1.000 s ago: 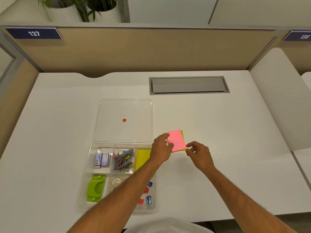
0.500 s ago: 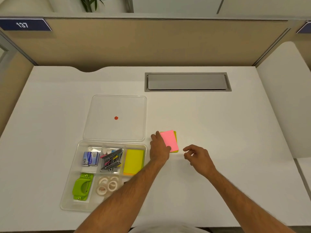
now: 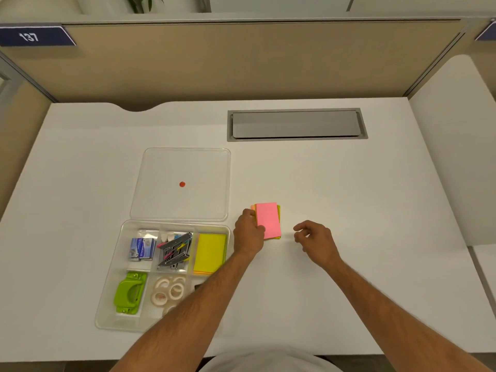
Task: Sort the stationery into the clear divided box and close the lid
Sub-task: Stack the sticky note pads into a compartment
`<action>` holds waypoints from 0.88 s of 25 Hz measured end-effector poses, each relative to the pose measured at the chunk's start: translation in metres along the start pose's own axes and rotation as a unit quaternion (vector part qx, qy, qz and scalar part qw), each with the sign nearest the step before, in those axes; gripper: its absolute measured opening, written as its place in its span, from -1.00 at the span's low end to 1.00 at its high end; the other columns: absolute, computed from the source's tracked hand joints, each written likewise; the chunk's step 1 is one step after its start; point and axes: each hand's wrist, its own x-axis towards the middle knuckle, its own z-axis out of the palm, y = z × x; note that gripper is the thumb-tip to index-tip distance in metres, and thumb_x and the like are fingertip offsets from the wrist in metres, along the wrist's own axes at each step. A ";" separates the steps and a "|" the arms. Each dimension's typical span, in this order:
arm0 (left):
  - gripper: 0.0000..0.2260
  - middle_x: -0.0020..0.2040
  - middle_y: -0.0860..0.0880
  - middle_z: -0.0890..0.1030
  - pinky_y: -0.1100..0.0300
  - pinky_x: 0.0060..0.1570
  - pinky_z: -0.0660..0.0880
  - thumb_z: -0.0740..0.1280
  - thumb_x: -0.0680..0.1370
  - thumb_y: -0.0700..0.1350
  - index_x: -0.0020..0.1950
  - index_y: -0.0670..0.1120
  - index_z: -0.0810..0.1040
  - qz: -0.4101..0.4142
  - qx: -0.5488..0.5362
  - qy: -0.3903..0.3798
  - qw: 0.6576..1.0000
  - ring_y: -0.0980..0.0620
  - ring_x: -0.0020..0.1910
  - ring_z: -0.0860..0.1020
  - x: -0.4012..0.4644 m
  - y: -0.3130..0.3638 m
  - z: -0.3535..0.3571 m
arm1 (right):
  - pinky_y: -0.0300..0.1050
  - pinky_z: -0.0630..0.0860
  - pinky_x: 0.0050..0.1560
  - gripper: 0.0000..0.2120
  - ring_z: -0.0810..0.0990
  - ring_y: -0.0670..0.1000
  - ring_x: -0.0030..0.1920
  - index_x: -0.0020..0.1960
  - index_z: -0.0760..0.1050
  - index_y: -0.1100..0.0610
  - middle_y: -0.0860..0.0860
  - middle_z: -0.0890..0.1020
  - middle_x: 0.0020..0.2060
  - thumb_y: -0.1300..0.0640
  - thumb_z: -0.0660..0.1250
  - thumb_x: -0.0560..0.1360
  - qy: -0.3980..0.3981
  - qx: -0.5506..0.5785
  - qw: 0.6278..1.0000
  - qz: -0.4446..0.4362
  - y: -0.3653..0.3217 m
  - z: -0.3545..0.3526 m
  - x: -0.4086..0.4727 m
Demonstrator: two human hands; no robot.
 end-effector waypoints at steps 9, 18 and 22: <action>-0.77 -0.24 -0.02 0.57 -0.03 -0.26 0.58 0.45 0.38 -0.37 -0.10 -0.06 0.58 0.016 -0.168 0.014 0.986 -0.01 -0.33 0.54 -0.018 -0.008 -0.069 | -0.07 0.50 0.04 -0.74 0.63 0.11 0.03 0.12 0.57 0.03 0.01 0.66 -0.06 0.08 0.38 0.43 0.044 -0.031 0.997 0.053 -0.019 0.036 0.025; -0.75 -0.17 0.00 0.59 0.02 -0.25 0.57 0.46 0.43 -0.32 -0.11 0.02 0.53 0.020 -0.160 0.055 0.985 0.04 -0.30 0.57 -0.031 -0.020 -0.106 | 0.10 0.49 0.11 -0.17 0.50 0.26 0.19 0.55 0.08 0.02 0.18 0.33 0.25 -0.01 0.45 0.43 -0.072 -0.211 0.975 -0.005 -0.026 0.056 0.046; -0.74 -0.19 0.04 0.59 0.08 -0.30 0.55 0.46 0.43 -0.30 -0.12 0.05 0.53 0.016 -0.153 0.063 0.986 0.10 -0.33 0.56 -0.034 -0.024 -0.108 | 0.09 0.51 -0.03 -0.37 0.55 0.25 0.07 0.35 0.26 0.09 0.14 0.36 0.17 0.10 0.48 0.38 -0.051 -0.184 0.981 -0.017 -0.025 0.056 0.046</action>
